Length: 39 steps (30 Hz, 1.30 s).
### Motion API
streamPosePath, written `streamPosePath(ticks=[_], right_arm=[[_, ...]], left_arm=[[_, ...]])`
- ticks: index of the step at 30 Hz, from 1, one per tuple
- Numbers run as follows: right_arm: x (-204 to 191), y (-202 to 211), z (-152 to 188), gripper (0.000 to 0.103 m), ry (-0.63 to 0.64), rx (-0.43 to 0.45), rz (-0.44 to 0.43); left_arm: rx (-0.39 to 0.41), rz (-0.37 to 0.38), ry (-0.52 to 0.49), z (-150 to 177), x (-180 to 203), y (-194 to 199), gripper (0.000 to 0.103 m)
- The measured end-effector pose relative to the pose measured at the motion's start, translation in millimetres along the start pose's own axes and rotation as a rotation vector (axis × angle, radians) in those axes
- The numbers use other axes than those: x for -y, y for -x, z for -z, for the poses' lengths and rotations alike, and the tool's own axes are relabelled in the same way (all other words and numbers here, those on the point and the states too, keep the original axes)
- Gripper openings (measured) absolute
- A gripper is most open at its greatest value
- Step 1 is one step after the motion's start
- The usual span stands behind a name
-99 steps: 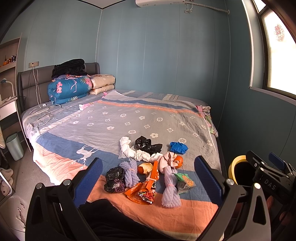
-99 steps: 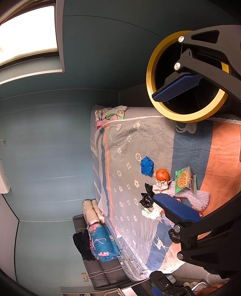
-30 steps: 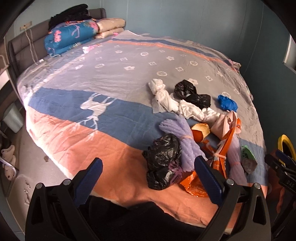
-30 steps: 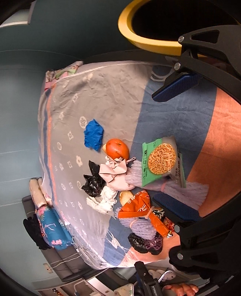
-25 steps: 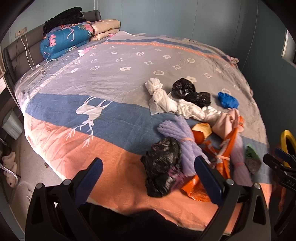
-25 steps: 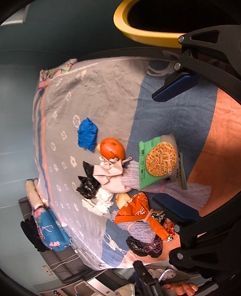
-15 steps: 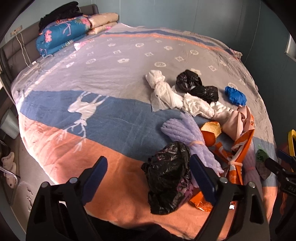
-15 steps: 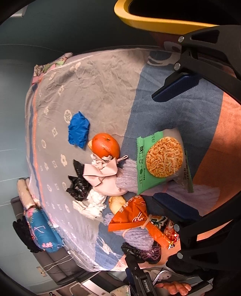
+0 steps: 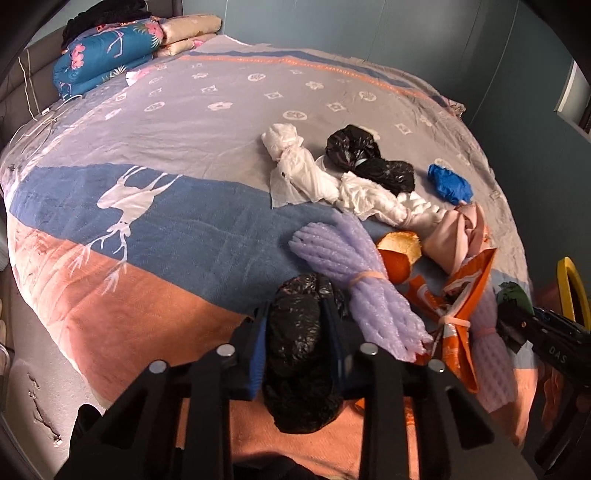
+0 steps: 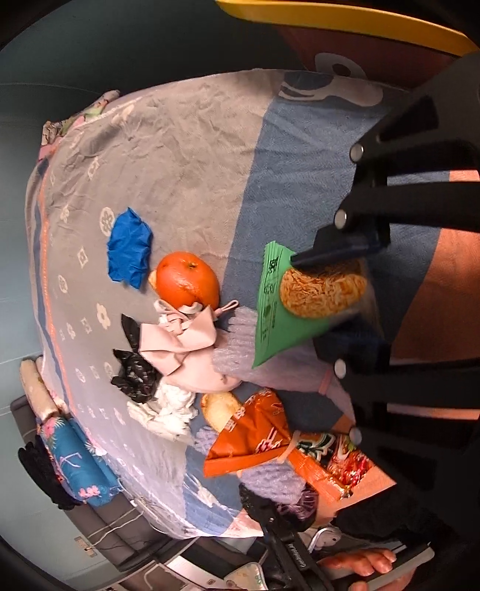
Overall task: Collect trash
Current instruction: 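Grasp the black plastic bag with the left tool while the right tool grasps the green noodle packet, then carry both items to the yellow-rimmed bin and open both tools to drop them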
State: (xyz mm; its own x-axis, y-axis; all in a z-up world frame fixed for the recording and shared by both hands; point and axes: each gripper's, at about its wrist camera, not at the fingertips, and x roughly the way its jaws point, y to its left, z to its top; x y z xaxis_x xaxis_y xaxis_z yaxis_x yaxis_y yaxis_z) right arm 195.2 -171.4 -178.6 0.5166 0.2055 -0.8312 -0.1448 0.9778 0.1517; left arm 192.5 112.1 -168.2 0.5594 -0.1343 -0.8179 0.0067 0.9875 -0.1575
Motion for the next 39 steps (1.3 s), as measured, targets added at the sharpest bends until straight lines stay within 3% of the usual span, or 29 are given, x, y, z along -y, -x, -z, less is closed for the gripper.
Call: streamPosePath(ticks=[17, 24, 39], right_arm=[[-6, 61, -3, 0.018, 0.019, 0.115, -0.014], [-6, 98, -2, 0.018, 0.009, 0.159, -0.076], [23, 180, 5, 0.018, -0.043, 0.312, -0.175]], left_arm=[[0.153, 0.058, -0.012, 3, -2, 62, 0.02], [0.218, 0.05, -0.009, 5, -2, 96, 0.02], [0.33, 0.062, -0.068, -5, 51, 164, 0.02]])
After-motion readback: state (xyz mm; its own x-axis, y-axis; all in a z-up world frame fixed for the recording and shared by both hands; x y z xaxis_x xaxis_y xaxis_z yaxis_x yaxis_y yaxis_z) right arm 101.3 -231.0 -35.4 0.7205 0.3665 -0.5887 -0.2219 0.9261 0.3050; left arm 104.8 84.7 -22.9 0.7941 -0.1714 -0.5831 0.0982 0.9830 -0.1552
